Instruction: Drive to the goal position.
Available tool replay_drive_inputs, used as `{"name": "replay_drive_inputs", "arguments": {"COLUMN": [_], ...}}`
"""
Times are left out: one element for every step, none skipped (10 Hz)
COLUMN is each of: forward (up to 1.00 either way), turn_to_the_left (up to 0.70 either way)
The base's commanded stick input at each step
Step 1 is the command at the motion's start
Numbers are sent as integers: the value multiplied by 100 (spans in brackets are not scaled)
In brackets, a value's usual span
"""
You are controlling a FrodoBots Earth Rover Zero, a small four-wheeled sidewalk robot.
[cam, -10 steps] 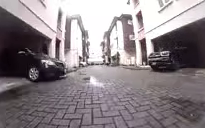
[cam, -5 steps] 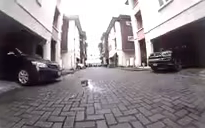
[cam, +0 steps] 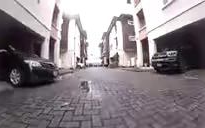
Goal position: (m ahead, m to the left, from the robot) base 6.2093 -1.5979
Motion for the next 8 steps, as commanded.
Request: {"name": "replay_drive_inputs", "arguments": {"forward": [85,85,85,85,85,85,85,85], "turn_to_the_left": [0,0,0,0,0,0,0,0]}}
